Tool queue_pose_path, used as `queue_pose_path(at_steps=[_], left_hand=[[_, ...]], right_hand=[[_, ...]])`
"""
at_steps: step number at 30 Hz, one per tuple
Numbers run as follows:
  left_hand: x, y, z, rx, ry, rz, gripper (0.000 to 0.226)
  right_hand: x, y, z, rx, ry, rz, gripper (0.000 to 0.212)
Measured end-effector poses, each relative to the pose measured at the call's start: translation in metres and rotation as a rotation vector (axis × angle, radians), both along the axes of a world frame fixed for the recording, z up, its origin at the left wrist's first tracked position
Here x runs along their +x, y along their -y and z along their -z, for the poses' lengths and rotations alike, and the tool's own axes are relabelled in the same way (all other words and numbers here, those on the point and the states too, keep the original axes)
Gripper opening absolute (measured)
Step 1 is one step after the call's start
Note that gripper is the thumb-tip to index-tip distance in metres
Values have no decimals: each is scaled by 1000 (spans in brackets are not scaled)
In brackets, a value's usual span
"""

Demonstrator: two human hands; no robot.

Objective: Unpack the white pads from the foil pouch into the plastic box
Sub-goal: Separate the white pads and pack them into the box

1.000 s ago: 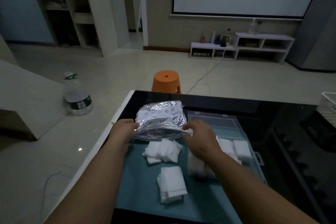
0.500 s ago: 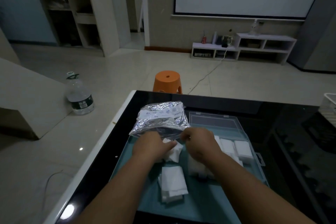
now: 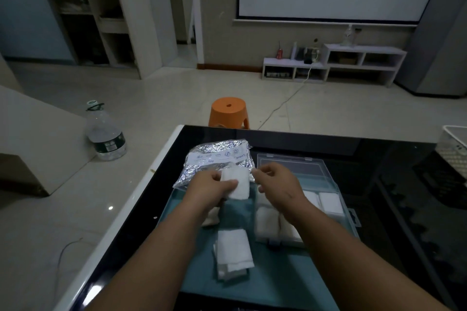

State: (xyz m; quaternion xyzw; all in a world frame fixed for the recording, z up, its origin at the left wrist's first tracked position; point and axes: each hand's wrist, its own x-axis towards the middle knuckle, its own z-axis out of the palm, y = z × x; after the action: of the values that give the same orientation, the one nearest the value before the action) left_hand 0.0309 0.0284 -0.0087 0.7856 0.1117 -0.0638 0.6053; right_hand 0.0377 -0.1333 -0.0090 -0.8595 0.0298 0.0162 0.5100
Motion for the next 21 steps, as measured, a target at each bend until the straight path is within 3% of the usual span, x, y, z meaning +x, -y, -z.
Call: queue_pose_path(at_steps=[3,6,11,17,21], left_hand=[[-5,0,-5,-97,-8,11,4],[-11,4,-11,-162,-29,46,3],[-21,8,-24,-382,-86,38,11],[-26,10,-22,-261,-82,156,14],[-24,13,-15,-277,-96,170,15]], right_hand=[[-8,-4,-8,168,-50,-36,17],[-14,-8,-10,85,1,-23,6],[-26,-2,-19,84,61,25,10],[-40,4,-17,107,74,98,14],[-44,10,-19,-35,164,98,16]])
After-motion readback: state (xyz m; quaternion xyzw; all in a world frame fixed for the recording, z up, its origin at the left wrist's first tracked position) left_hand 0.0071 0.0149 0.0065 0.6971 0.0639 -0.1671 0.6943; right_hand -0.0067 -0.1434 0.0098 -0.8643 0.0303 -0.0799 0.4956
